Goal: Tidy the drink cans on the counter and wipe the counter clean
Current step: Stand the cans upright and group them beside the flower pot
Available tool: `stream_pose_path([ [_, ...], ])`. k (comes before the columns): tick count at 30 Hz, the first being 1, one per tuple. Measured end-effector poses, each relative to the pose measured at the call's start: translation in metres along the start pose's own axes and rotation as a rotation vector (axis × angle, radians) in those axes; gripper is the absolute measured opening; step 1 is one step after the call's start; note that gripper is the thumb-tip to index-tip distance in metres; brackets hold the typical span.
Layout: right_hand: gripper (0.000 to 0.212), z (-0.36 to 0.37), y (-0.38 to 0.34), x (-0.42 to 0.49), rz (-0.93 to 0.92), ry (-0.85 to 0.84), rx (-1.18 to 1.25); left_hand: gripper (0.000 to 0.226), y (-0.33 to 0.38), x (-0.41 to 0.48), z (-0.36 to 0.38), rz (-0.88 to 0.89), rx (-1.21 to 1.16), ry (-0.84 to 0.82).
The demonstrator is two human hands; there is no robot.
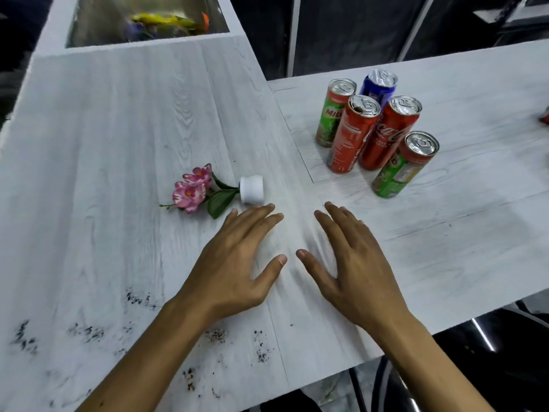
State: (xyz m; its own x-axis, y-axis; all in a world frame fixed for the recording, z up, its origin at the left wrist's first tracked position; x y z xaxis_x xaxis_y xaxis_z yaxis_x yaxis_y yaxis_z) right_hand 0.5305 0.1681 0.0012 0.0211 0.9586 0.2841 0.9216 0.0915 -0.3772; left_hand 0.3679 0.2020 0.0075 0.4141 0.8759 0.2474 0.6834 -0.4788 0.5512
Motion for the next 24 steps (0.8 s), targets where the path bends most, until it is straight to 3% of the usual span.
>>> stream_pose_path([
  [11,0.070,0.027,-0.073,0.006,-0.104,-0.012,0.002,0.065,-0.053,-0.045,-0.046,-0.095,0.065,0.037],
  [24,0.069,0.045,-0.090,0.033,-0.146,-0.035,0.033,0.062,-0.087,-0.041,-0.059,-0.129,0.076,0.087],
])
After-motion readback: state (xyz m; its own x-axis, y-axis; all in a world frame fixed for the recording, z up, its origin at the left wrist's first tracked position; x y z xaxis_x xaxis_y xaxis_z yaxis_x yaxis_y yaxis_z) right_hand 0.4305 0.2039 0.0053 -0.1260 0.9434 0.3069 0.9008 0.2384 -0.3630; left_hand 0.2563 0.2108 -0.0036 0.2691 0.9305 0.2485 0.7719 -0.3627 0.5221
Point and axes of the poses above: each hand's wrist, its own x-axis towards the middle knuckle, its own z-axis out of the palm, y = z × x, the point moved 10 cm from there along x, towards the middle knuckle, and after that the axes turned 9 degrees about y, right-handed, at the moved point
